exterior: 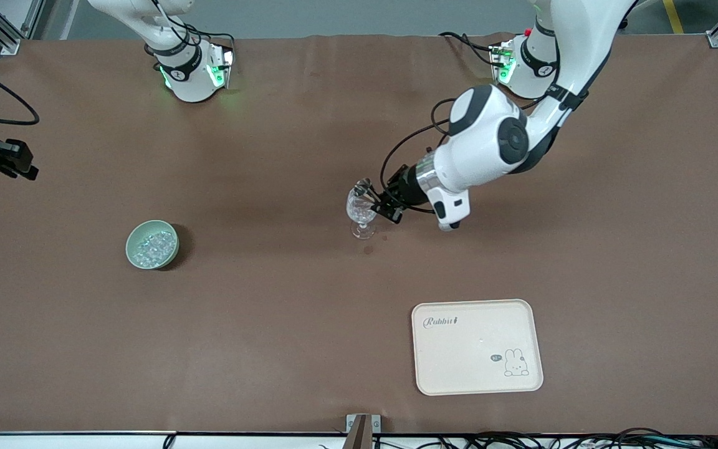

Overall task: Pour wine and add ice with both arms
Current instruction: 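Move the jigger with the left gripper toward the tray while the right gripper carries ice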

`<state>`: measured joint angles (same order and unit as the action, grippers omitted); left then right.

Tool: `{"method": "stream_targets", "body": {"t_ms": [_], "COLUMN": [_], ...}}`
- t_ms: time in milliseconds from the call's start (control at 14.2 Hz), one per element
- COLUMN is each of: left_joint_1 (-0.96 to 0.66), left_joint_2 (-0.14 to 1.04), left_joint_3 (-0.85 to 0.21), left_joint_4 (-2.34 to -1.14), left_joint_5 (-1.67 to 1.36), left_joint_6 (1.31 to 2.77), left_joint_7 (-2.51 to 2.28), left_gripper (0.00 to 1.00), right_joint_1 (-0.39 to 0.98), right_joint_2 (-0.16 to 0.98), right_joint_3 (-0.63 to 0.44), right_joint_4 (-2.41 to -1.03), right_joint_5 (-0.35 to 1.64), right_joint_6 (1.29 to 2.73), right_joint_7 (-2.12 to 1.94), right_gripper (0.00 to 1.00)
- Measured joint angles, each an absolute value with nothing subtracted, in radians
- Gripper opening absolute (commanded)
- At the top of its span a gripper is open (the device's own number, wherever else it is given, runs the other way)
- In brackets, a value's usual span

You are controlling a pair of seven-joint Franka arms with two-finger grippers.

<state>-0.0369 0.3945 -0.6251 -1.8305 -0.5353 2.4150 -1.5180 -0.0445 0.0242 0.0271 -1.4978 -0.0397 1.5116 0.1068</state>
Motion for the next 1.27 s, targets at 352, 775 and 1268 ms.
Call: {"method": "stream_targets", "body": {"t_ms": [352,775,1268], "left_joint_1": [-0.027,-0.027,-0.016], "left_joint_2": [0.342,0.406,0.626], "left_joint_3": [-0.443,-0.273,-0.091], "left_joint_4": [-1.823,-1.808,-1.737], "left_joint_5": [-0.838,-1.069,-1.575], "left_joint_6": [2.380,2.373,2.348], "left_joint_7": [-1.372,-1.152,-0.855], "left_gripper": [0.00,0.00,0.04], "right_joint_1": [-0.001,0.238,0.557], "right_joint_2": [0.024,0.080,0.349], "right_joint_3": [0.028,0.034,0.036], "right_joint_4": [-1.498,-1.491,-1.332], "right_joint_5": [-0.039,-0.037,-0.037], "right_joint_6": [1.514,1.548,1.648], "right_joint_7": [0.111,0.274,0.706], "right_gripper": [0.01,0.01,0.01]}}
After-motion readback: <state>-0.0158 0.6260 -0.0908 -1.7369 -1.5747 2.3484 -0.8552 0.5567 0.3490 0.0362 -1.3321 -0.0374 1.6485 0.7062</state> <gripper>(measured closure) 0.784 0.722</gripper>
